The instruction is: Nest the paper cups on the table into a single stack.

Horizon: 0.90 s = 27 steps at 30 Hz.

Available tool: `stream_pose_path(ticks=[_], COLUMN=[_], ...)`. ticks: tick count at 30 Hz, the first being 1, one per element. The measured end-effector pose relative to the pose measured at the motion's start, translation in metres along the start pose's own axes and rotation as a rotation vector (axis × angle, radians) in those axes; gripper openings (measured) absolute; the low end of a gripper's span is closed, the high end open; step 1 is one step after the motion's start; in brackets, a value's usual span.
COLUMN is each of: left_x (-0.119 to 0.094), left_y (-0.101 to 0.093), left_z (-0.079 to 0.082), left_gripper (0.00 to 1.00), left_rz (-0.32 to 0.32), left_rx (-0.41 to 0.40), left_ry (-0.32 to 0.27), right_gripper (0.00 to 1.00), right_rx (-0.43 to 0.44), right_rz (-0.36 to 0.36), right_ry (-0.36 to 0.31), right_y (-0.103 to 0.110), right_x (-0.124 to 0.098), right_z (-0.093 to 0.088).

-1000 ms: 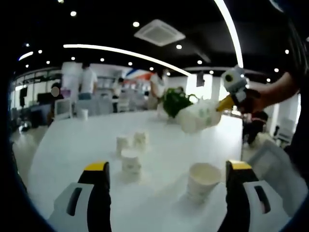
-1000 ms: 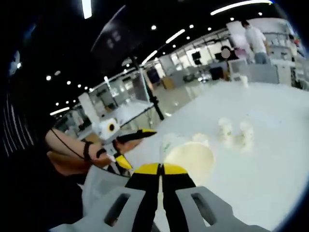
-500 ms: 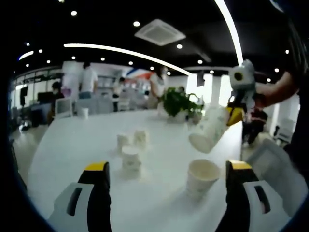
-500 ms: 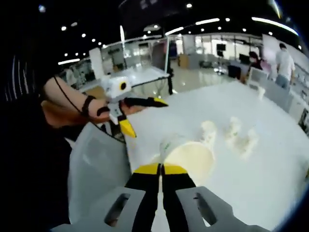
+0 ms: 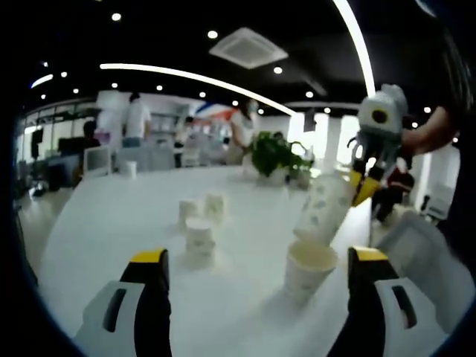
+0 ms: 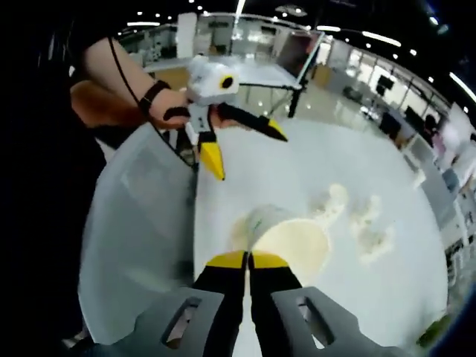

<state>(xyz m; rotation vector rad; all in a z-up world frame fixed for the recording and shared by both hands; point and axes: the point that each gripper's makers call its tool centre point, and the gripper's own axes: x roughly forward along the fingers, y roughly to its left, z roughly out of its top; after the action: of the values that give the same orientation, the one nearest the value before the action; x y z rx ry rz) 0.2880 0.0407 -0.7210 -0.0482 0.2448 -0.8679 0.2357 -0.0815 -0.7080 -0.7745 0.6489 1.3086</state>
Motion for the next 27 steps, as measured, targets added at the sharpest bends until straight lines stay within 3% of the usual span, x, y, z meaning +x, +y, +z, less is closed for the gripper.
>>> stream_pose_path(ticks=[11,27], left_x=[-0.002,-0.008], left_y=[0.001,0.002], left_z=[-0.002,-0.007], left_gripper=[0.98,0.98], left_rz=[0.005,0.021], left_rx=[0.002,-0.011], left_ry=[0.004,0.004], right_gripper=[0.00,0.00], right_rx=[-0.096,-0.146], right_rz=[0.047,0.115], right_ry=[0.106,0.173], right_y=[0.003,0.006], right_x=[0.012,0.026], right_z=[-0.009,-0.009])
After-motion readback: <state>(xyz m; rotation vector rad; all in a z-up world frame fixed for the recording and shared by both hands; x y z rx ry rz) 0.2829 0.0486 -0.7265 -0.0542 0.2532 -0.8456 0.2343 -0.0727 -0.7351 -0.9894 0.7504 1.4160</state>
